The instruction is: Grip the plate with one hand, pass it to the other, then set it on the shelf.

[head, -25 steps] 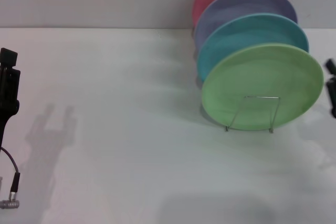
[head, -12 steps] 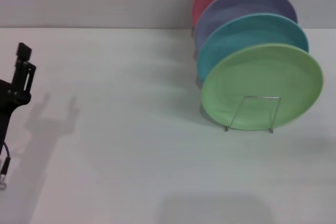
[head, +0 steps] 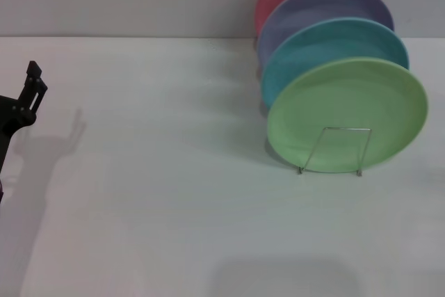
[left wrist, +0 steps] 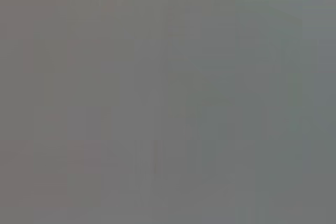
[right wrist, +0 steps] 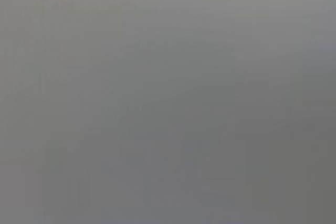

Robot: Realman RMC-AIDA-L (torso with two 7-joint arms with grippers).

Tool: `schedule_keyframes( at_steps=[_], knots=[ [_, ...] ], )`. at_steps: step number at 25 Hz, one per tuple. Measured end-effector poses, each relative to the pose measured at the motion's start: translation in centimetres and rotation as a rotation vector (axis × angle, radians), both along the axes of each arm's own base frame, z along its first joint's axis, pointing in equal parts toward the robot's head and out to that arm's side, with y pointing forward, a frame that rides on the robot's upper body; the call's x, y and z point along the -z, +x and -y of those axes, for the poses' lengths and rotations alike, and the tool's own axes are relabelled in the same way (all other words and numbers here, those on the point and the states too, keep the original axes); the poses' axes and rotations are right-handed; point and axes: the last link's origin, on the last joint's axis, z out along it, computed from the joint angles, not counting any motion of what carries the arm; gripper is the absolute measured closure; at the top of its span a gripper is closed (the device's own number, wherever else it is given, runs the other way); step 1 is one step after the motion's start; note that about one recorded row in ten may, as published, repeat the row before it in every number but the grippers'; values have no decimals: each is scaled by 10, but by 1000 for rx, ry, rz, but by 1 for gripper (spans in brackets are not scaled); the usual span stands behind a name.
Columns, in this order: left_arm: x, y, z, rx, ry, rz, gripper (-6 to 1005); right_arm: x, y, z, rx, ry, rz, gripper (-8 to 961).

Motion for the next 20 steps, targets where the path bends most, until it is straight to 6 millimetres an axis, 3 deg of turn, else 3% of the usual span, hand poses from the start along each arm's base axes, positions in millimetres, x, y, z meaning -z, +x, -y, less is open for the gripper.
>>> schedule_keyframes(
  at_steps=[4,10,20],
  knots=[
    [-3,0,-5,-16,15,9,174,2,0,-9,17,-1,-6,223],
    [-4,-1,-5,-20,18,22,175,3,-6,-27,44,5,45,223],
    [-4,-4,-3,-33,20,28,175,-6,-4,-32,65,51,38,223]
  ],
)
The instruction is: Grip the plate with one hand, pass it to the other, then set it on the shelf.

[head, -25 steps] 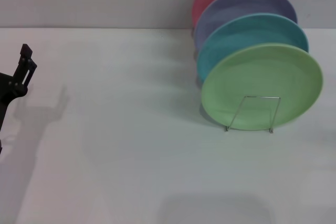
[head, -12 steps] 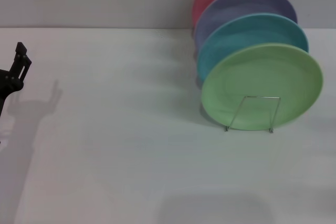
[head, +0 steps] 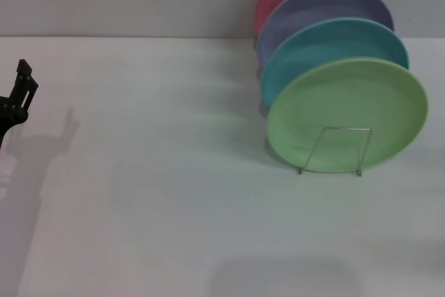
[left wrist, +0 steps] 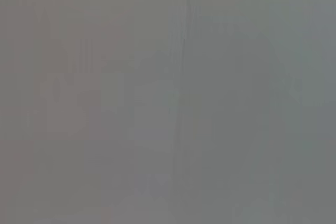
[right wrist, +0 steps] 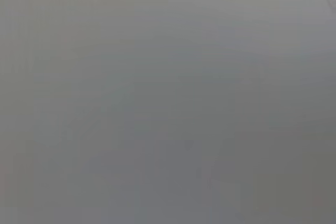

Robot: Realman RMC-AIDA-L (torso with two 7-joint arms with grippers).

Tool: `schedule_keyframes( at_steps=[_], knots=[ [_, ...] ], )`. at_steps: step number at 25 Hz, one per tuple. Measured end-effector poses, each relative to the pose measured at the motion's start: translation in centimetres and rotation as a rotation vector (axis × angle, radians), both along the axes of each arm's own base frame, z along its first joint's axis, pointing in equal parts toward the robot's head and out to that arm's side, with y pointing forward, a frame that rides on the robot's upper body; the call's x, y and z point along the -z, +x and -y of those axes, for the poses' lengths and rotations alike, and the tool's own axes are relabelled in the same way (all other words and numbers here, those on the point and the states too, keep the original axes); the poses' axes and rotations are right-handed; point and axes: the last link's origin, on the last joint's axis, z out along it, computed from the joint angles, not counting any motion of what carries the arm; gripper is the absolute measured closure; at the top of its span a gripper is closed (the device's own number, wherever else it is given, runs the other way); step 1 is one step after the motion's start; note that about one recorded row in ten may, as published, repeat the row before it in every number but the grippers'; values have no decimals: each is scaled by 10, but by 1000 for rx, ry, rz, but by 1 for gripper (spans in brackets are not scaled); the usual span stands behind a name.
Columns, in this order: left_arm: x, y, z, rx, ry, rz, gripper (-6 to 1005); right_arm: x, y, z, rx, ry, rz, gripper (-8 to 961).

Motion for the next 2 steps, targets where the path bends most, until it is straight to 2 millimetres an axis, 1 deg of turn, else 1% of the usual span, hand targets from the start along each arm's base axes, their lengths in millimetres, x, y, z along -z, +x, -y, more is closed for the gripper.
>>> schedule_keyframes(
  at_steps=[2],
  knots=[
    [0,0,0,-2,1,1,175,0,0,-1,3,-1,-1,223]
  ],
)
